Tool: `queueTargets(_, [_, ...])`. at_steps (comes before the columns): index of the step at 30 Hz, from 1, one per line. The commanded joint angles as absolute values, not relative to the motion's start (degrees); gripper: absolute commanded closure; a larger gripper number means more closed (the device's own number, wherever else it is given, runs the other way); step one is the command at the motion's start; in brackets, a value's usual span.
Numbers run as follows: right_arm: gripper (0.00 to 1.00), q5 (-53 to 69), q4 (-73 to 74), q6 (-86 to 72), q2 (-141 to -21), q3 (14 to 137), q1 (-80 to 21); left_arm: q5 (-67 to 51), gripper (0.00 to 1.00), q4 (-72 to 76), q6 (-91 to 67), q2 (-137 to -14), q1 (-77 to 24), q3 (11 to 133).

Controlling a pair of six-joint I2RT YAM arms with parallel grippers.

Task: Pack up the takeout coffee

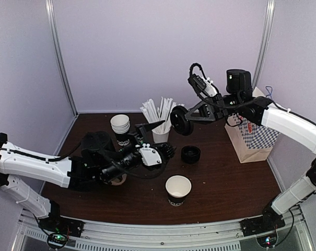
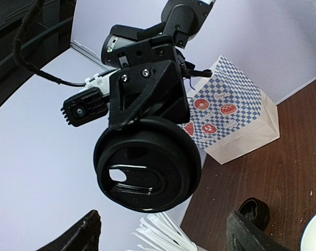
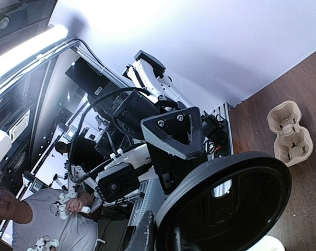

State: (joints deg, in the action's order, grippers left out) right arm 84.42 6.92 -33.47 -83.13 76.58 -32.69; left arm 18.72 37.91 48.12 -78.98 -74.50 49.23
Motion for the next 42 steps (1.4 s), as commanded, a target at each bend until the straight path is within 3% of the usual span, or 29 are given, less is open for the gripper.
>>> queueTargets(1, [0.87,85.87,4.68,-34.54,-82.01,75.23,-32.24,17.28,0.16,38.62,47.64,-79.68,-74.09,50.81])
queueTargets(28, [0.85,85.96,3.71,-34.23,-81.04,72.67,-32.26,10.98,0.19,35.11,44.02,-87.12,-69.63,58.91])
queueTargets(42, [0.85,85.96,3.52,-34.18,-81.54,72.58,-32.24,14.38,0.19,42.73,42.51,-90.78,-69.1,59.41])
